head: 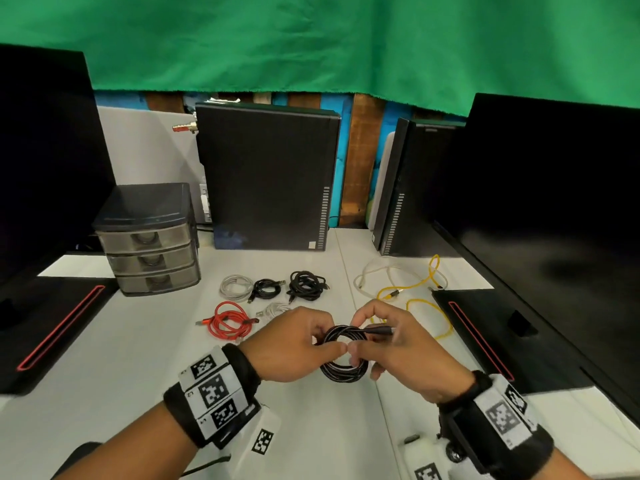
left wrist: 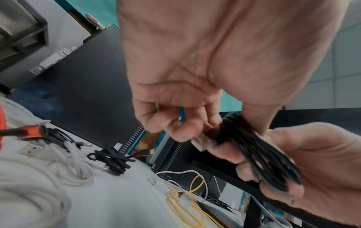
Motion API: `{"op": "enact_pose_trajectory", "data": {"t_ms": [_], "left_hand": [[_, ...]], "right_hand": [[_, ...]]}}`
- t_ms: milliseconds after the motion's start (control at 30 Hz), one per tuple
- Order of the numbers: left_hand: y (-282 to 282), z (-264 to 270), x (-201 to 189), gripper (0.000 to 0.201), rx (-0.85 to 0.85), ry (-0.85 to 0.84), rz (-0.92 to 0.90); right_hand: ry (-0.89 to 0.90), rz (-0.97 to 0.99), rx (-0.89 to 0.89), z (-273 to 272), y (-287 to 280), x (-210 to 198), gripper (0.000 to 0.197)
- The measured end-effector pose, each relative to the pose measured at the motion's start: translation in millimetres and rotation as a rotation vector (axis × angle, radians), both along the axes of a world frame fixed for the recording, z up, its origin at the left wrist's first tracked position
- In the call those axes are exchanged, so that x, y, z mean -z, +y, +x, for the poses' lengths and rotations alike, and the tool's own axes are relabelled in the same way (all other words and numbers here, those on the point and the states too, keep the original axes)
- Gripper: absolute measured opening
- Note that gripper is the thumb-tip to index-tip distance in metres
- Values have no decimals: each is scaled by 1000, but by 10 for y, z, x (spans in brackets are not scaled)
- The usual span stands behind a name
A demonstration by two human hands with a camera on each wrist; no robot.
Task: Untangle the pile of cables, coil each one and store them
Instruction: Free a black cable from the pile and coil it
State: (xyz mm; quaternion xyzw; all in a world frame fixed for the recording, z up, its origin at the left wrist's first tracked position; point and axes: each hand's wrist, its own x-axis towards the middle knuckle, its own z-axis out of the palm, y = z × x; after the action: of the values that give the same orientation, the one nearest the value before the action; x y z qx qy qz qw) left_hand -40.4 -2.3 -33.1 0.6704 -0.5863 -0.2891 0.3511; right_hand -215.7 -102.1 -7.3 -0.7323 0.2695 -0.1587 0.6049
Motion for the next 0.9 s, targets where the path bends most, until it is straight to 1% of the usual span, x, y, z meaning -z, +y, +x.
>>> {"op": "enact_pose_trajectory", "data": {"t_ms": [33,133,167,233,267,367,400,433,467,500,533,600,633,700,767,800,833,900], "left_hand": [[4,26,-21,22,-21,41,-5],[-1,117,-74,17,-56,332,-22],[-5,155,-90,17,-62,392,-16],[0,227,-118,22,-109,408,24],[-2,260,-131,23,-143,393,38],[-4,349,-142,27,-234,338,63],[0,379,-143,25,-250,328,71],[8,414,-146,23,-256,330,79],[20,456,-147,21,-259,347,91],[36,504,-152,22,-268,368,104],[52,556,-160,29,-283,385,113],[69,664,-180,44,-345,390,88],[78,712,-199,45,-390,387,56],[100,786,-247,39,-466,407,3],[121,822,-271,33,-494,424,-15],[129,827,-274,31,-498,424,-15],[133,832,-270,29,-501,421,-12],[133,829,-255,26,-504,416,-3]], "right_hand": [[-17,-22,29,26,7,9,22],[-129,-37,83,93,25,12,24],[-170,-29,82,112,31,13,26],[-225,-82,64,157,67,39,33],[-235,-184,66,187,85,70,35],[-188,-656,108,314,98,215,31],[-171,-764,109,359,95,241,29],[-174,-808,106,409,84,270,28],[-190,-779,105,466,57,311,27],[-192,-711,119,527,10,359,26],[-157,-620,154,589,-49,403,25],[-36,-369,248,702,-206,485,23],[25,-226,301,749,-279,519,22],[74,40,418,837,-411,567,22],[67,234,515,934,-545,642,24],[76,258,535,977,-585,681,24],[117,234,519,1030,-618,728,22],[231,103,424,1108,-626,786,13]]}}
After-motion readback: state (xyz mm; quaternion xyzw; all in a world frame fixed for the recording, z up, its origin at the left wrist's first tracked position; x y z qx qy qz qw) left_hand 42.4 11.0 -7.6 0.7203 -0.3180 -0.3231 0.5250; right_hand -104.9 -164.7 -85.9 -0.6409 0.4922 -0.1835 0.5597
